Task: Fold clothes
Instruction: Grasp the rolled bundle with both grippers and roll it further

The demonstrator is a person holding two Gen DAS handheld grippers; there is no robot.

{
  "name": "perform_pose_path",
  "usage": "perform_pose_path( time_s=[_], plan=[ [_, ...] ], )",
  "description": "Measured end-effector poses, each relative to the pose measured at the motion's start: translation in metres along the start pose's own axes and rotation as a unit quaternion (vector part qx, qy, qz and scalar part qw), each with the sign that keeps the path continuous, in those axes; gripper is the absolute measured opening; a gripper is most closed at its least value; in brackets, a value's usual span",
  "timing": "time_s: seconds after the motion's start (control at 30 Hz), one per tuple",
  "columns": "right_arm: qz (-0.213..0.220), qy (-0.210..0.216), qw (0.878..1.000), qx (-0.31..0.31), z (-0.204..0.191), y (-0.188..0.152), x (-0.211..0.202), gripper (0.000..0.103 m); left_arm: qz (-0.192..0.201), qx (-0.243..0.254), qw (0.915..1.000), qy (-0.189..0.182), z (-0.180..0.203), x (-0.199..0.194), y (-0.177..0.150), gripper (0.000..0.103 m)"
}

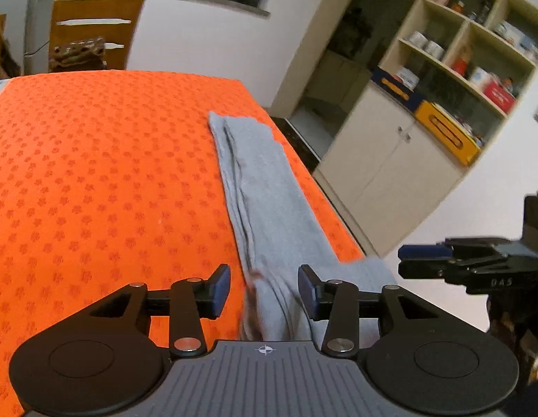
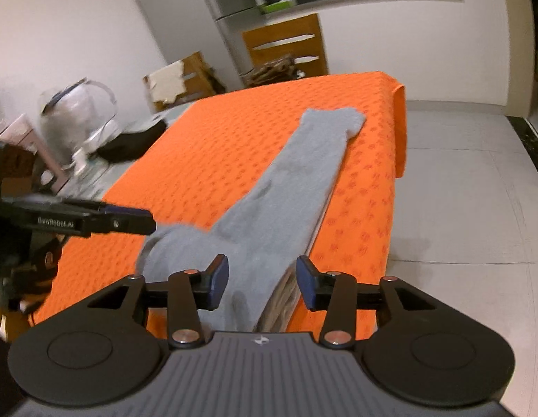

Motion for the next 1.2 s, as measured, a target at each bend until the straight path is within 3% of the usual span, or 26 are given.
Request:
perform_pose_path(
  time_s=[0.07,0.2,0.4,0.5,0.57,0.67,0.9,1.2],
  plan=[
    [-0.01,0.007,1.0,-0.014,-0.002,-0.012,-0.003,0.053,0.0,0.018,0.9996,-0.022,0.01,-0.006,-0.009,0.065],
    [-0.033,0.02,0.999,-0.025,-0.005,-0.034,-0.001,0.053,-0.014,0.06,0.9969,-0.049,0.027,-0.006,-0.029,0.066],
    [-0.062,0.015,0.996,-0.067,-0.011,-0.056,0.018,0.054,-0.054,0.124,0.9904,-0.032,0.036,0.024,-0.055,0.066],
    [-0.066,0.007,0.994,-0.088,-0.015,-0.061,0.027,0.052,-0.061,0.152,0.9863,-0.02,0.038,0.034,-0.062,0.061],
    [-0.06,-0.006,0.993,-0.101,-0.017,-0.062,0.029,0.041,-0.054,0.164,0.9848,-0.012,0.039,0.034,-0.062,0.047],
    [-0.054,-0.01,0.994,-0.098,-0.019,-0.061,0.028,0.032,-0.046,0.173,0.9838,-0.006,0.041,0.027,-0.062,0.04],
    [-0.065,0.004,0.994,-0.083,-0.026,-0.063,0.011,0.027,-0.045,0.176,0.9832,-0.009,0.048,0.011,-0.063,0.039],
    [-0.119,0.04,0.989,-0.078,-0.042,-0.09,-0.017,0.026,-0.073,0.173,0.9813,-0.043,0.063,-0.022,-0.089,0.038]
  ],
)
Point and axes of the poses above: each gripper's, at about its wrist camera, not at the fingertips, and x roughly the way its jaws point, z to its right, y to its top, the point moved 8 cm from there along x, roughly the way its jaws point, and after that the axes turned 10 degrees about x, right-handed, at the moved point
